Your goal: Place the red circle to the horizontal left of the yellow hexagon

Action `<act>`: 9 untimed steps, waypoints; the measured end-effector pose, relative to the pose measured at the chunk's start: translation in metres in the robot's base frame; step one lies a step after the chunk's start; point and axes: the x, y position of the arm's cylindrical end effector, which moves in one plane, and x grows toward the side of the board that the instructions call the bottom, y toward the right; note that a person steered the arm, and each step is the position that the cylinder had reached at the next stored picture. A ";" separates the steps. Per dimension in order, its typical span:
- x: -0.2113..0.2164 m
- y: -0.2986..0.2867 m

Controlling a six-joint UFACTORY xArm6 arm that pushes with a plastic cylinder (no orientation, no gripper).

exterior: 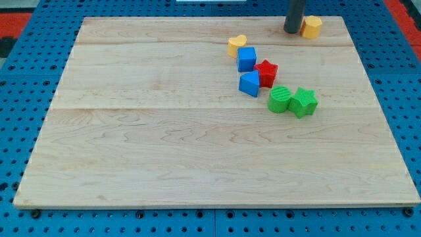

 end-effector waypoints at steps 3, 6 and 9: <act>-0.024 0.085; -0.044 -0.025; 0.000 -0.051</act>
